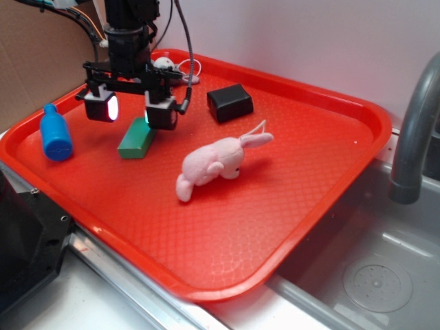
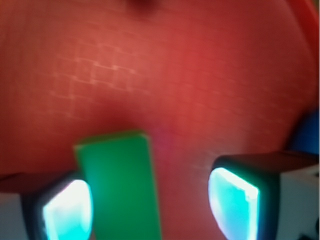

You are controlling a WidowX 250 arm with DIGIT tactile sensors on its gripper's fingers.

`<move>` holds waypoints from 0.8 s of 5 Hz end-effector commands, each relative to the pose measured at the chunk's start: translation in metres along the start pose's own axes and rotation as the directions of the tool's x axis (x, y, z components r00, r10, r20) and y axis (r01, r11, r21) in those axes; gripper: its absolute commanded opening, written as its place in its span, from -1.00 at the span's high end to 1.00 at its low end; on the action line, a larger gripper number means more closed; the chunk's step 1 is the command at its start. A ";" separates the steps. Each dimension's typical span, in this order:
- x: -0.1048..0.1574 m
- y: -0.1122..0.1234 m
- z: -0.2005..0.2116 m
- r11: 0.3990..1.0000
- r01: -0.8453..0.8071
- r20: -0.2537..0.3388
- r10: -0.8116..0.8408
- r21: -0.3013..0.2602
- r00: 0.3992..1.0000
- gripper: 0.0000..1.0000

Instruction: Grab the green block.

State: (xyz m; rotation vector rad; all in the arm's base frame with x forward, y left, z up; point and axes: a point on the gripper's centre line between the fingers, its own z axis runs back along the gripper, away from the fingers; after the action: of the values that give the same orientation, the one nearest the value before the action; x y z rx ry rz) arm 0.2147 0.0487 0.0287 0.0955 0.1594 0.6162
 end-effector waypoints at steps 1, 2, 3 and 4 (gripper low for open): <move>-0.001 0.008 -0.012 1.000 -0.015 -0.020 0.015 0.007 1.000 -1.00; -0.003 0.009 -0.016 0.999 -0.034 -0.040 0.034 0.001 0.999 1.00; 0.000 0.011 -0.007 0.999 -0.028 -0.031 0.027 -0.020 0.999 1.00; -0.002 0.013 0.018 0.998 -0.035 0.002 0.035 -0.042 0.999 1.00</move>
State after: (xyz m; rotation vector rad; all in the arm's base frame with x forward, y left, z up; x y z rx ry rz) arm 0.2051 0.0479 0.0380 0.0627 0.2089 0.6451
